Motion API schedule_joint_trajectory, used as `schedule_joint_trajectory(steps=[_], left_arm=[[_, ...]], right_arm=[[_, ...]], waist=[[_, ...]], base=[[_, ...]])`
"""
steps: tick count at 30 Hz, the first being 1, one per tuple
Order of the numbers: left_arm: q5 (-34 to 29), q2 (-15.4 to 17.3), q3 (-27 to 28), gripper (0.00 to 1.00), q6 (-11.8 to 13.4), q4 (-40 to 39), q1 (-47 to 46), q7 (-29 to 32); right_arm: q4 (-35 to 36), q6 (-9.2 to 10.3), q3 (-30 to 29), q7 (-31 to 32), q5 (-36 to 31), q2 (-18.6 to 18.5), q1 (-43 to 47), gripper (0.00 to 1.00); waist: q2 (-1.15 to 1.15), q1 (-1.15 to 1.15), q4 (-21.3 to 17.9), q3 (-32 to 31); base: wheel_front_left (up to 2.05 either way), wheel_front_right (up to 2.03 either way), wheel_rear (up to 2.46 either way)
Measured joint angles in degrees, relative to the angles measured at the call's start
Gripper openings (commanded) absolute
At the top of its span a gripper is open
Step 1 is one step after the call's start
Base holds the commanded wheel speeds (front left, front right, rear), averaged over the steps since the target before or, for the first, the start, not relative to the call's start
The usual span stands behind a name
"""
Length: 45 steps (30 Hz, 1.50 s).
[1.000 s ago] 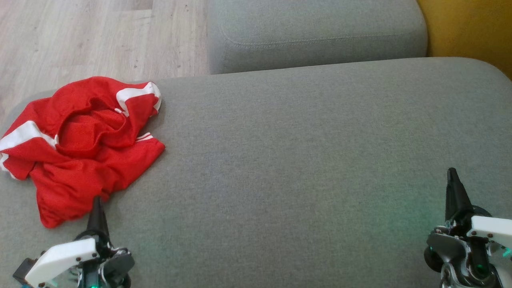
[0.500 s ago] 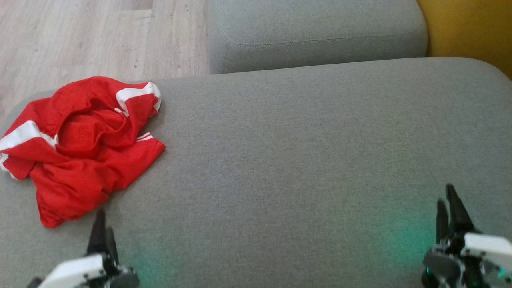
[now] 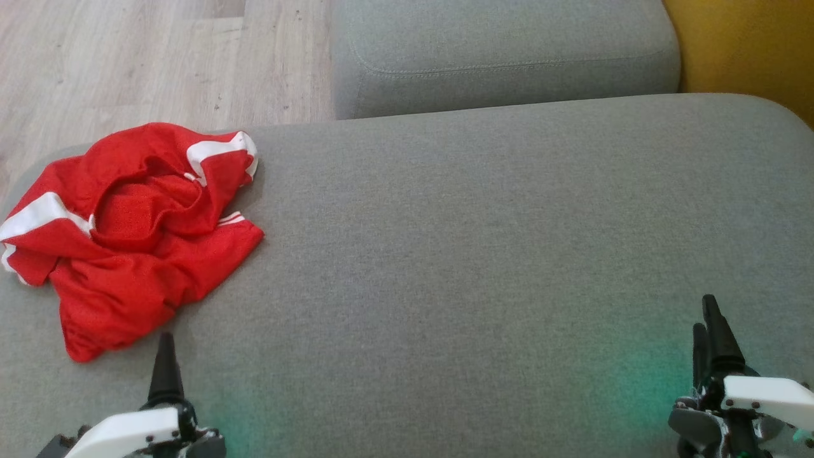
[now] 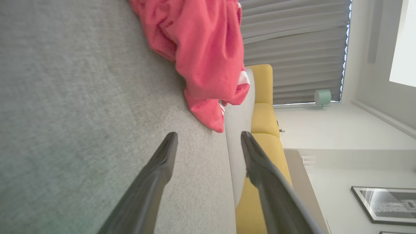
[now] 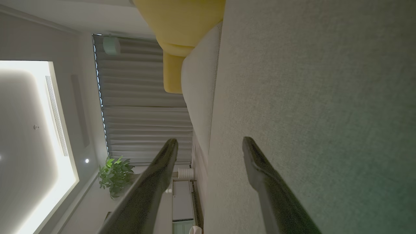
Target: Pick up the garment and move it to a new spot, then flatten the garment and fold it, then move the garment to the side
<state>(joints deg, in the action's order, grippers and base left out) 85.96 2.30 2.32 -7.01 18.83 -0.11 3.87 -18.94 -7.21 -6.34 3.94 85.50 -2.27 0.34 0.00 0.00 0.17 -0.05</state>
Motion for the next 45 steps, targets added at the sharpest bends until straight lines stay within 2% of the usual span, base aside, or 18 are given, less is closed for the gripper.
schedule_joint_trajectory(steps=[45], left_arm=[[-34.5, 0.1, -7.5, 1.00, 4.5, -7.3, 0.1, -7.1]], right_arm=[[6.9, 0.00, 5.4, -7.2, -37.0, 0.0, 1.8, 1.00]], waist=[[0.00, 0.00, 1.4, -1.6]], base=[[0.00, 0.00, 0.00]])
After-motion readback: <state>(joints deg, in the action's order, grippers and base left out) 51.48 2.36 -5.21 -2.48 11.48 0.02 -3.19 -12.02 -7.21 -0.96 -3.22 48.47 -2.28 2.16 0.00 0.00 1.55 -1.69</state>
